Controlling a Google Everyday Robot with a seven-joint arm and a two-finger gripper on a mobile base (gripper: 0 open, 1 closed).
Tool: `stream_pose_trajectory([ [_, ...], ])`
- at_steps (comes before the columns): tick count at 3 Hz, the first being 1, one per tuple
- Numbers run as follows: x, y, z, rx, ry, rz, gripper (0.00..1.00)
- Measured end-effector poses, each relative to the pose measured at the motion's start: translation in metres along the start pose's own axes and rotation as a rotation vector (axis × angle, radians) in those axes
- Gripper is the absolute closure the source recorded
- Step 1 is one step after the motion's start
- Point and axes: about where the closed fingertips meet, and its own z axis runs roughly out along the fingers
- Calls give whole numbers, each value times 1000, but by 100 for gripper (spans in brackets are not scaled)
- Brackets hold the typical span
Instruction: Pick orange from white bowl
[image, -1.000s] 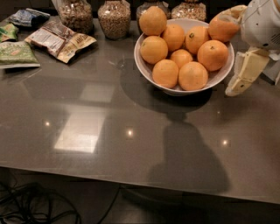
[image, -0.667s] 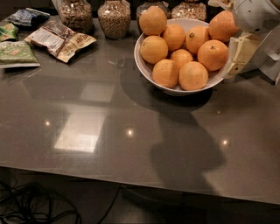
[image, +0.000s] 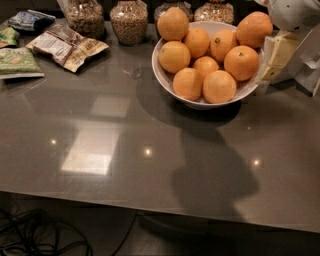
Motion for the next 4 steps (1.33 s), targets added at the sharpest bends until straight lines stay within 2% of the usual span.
stream_pose_trajectory([
  [1,6,-5,6,54,74,-96,0],
  [2,16,-23,15,141,221,-318,0],
  [3,25,-42,19,189,358,-513,0],
  [4,38,-58,19,203,462,-628,18],
])
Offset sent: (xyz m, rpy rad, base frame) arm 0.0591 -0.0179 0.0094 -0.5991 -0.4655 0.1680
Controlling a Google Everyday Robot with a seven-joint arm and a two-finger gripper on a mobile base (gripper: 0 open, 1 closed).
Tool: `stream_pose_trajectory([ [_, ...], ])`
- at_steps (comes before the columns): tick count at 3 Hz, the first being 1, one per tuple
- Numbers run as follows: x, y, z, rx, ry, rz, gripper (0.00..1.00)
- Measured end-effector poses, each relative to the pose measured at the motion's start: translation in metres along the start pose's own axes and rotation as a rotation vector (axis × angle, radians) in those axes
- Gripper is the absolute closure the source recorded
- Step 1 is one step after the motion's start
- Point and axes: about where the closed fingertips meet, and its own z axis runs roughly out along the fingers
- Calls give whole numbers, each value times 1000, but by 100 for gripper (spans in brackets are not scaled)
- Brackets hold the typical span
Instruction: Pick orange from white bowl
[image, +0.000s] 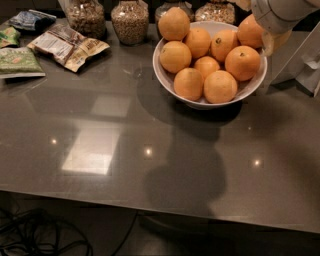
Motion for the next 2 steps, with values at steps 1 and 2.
stream_pose_trajectory([
  [1,17,1,8,-14,59,-56,35],
  [2,29,6,17,-38,88,-79,33],
])
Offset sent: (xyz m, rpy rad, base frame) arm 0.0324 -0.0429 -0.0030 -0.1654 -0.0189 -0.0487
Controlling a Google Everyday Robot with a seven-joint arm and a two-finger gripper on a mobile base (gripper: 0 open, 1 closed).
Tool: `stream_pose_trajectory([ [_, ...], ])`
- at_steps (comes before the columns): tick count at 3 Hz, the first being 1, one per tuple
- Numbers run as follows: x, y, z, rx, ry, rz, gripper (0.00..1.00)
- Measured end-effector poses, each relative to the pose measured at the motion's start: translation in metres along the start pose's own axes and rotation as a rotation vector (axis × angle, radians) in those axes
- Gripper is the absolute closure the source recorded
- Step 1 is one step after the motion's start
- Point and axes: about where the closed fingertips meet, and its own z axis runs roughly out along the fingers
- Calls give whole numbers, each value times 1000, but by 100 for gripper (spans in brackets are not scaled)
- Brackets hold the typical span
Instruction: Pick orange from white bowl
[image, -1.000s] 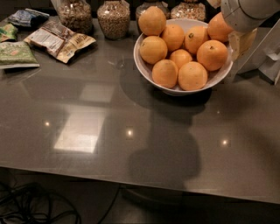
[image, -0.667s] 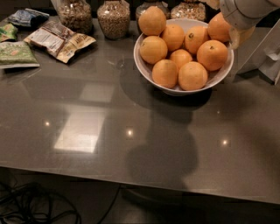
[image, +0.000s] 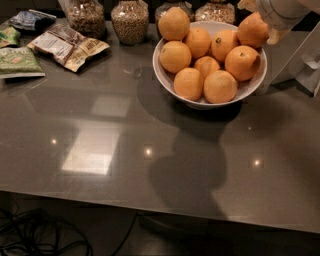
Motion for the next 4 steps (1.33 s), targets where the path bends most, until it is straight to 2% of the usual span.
stream_pose_trajectory([
  [2,13,7,23,-56,19,-30,30],
  [4,9,6,48,-94,-9,-54,31],
])
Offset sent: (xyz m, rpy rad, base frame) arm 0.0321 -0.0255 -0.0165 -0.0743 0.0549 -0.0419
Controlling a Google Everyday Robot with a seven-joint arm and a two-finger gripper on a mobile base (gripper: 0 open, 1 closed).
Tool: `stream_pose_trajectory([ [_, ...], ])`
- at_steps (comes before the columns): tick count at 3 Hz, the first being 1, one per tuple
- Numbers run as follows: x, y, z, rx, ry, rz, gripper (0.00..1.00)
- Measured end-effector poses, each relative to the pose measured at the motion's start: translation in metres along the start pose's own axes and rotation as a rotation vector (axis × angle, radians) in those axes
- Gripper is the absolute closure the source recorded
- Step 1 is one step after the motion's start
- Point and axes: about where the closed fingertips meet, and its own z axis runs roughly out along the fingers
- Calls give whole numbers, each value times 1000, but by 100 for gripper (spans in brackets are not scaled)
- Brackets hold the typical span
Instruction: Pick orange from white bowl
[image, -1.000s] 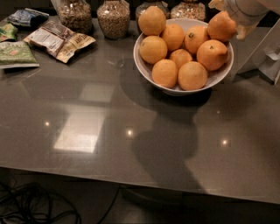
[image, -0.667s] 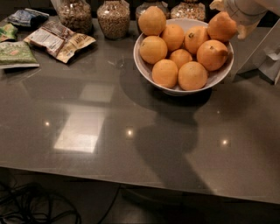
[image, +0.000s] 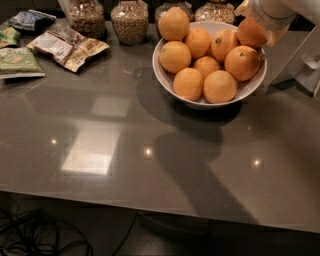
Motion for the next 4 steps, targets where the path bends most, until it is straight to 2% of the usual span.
stream_pose_trajectory([
  [2,-6,-4,19,-18,-30,-12,31],
  [4,0,9,33,-62,-30,-9,73],
])
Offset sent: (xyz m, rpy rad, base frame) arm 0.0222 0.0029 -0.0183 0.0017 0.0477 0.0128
